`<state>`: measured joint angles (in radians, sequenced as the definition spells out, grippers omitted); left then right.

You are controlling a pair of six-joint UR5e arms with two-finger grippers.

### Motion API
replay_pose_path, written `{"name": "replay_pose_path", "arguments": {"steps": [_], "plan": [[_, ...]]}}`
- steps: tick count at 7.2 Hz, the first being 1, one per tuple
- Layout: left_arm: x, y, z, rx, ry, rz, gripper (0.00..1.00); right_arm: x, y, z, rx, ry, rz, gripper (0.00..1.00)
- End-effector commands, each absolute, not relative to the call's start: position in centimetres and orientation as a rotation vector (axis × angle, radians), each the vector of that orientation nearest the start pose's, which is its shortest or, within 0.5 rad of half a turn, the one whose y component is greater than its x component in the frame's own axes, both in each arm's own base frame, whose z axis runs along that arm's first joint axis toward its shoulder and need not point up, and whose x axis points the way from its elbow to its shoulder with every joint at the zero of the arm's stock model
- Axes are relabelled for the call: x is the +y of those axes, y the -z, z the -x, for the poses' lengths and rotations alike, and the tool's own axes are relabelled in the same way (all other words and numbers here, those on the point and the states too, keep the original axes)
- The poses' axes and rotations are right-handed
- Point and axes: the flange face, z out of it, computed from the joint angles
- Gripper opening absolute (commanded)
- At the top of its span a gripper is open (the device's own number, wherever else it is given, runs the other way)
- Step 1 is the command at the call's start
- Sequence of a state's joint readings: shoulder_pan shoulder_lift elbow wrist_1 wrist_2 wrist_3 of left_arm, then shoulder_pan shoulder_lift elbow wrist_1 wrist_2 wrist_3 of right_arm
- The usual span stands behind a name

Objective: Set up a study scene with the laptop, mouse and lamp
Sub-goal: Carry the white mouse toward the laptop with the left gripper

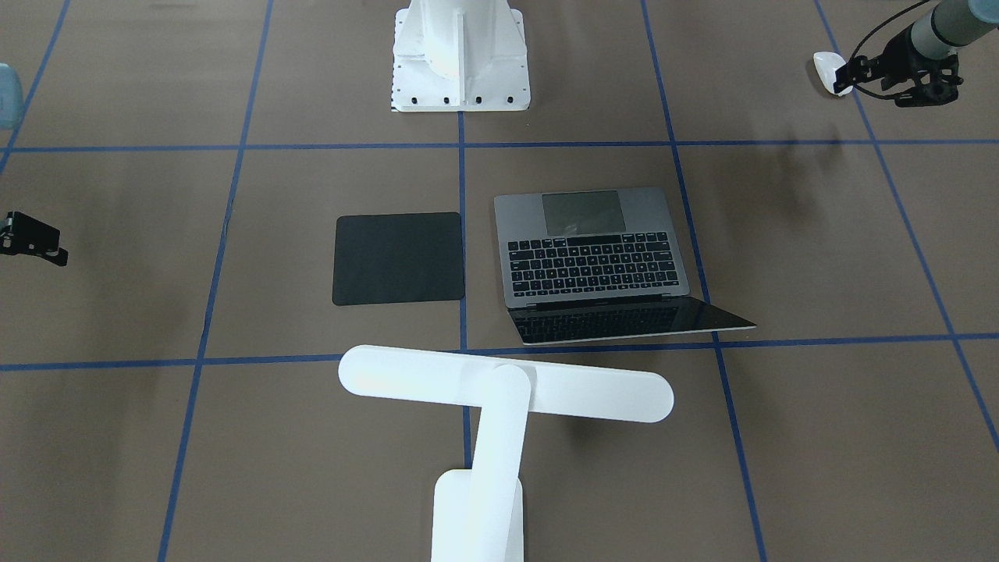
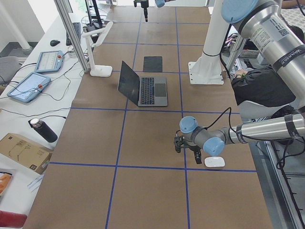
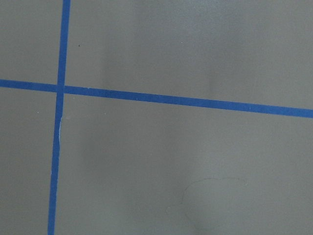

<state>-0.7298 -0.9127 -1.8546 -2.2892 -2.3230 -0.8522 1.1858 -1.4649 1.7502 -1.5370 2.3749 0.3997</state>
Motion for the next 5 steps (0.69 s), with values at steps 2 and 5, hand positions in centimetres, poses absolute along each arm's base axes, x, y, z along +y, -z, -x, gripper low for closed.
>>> {"name": "replay_pose_path", "arguments": {"steps": [2, 5], "plan": [[-18.0, -68.9, -13.8, 0.709, -0.174, 0.422, 1.00, -52.1, -51.0, 14.5, -0.853, 0.114, 0.027, 0.99], [-17.3, -69.5, -14.4, 0.695, -0.210, 0.444, 1.00, -52.1, -51.2, 14.6, -0.856, 0.114, 0.036, 0.99]]}}
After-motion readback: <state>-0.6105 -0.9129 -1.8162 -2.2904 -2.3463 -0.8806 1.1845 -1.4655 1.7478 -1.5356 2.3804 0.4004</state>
